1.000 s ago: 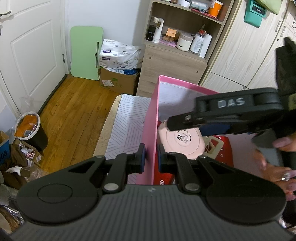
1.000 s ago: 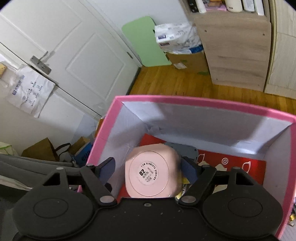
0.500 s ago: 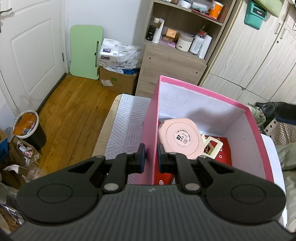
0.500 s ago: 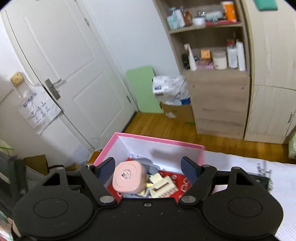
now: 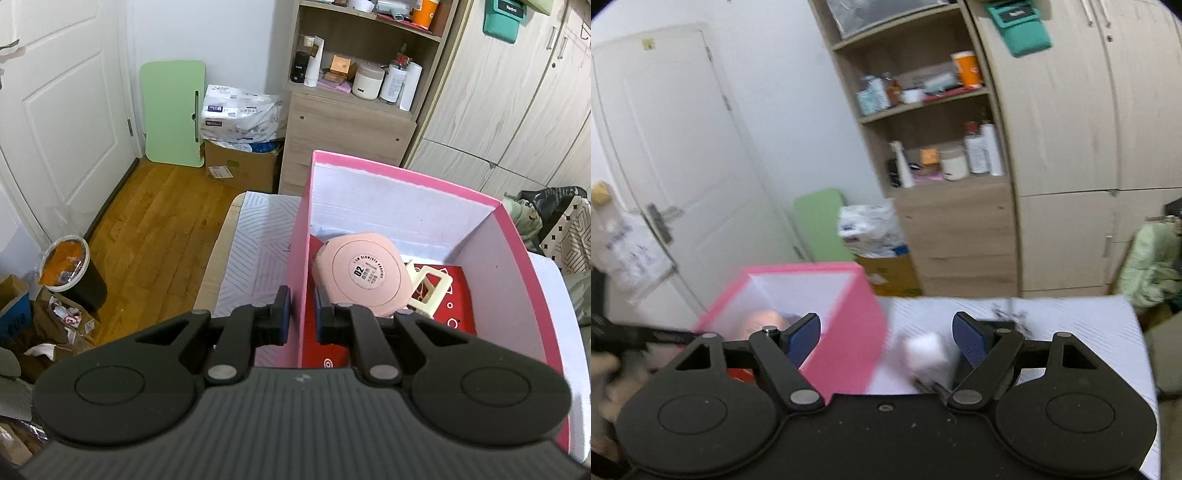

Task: Organize rigid objects
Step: 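Grasp the black phone case on the sheet with the right gripper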

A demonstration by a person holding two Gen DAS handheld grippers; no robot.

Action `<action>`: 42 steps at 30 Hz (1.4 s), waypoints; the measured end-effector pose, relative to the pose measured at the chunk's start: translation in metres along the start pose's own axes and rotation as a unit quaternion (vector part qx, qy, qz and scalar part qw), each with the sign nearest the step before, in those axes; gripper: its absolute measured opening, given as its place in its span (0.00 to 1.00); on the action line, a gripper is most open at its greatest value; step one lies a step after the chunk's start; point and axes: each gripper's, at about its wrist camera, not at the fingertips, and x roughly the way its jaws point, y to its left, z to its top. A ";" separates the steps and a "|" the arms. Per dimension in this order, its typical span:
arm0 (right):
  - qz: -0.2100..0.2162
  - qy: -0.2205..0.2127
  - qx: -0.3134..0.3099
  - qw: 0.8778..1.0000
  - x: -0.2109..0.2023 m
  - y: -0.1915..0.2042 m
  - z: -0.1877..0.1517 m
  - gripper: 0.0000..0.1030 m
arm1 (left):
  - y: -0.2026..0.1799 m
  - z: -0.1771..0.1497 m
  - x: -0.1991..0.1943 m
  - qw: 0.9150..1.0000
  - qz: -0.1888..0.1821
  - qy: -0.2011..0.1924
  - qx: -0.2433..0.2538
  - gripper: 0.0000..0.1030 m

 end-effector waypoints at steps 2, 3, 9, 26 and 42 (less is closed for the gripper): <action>-0.025 0.003 -0.012 1.000 0.007 -0.009 -0.009 0.80 | -0.002 0.000 0.000 1.000 0.002 0.000 0.004 0.10; -0.039 0.005 -0.017 0.999 0.013 -0.013 -0.014 0.80 | -0.002 -0.001 0.000 1.000 0.002 0.000 0.003 0.10; -0.091 0.045 -0.044 0.994 0.056 -0.036 -0.030 0.80 | -0.003 -0.001 -0.001 1.000 -0.001 -0.001 -0.001 0.10; -0.130 0.163 -0.051 0.977 0.124 -0.053 -0.014 0.82 | 0.004 0.001 -0.001 1.000 -0.009 -0.001 -0.007 0.10; -0.133 0.136 -0.041 0.981 0.102 -0.042 -0.006 0.68 | 0.001 -0.002 -0.001 1.000 -0.002 -0.007 0.003 0.10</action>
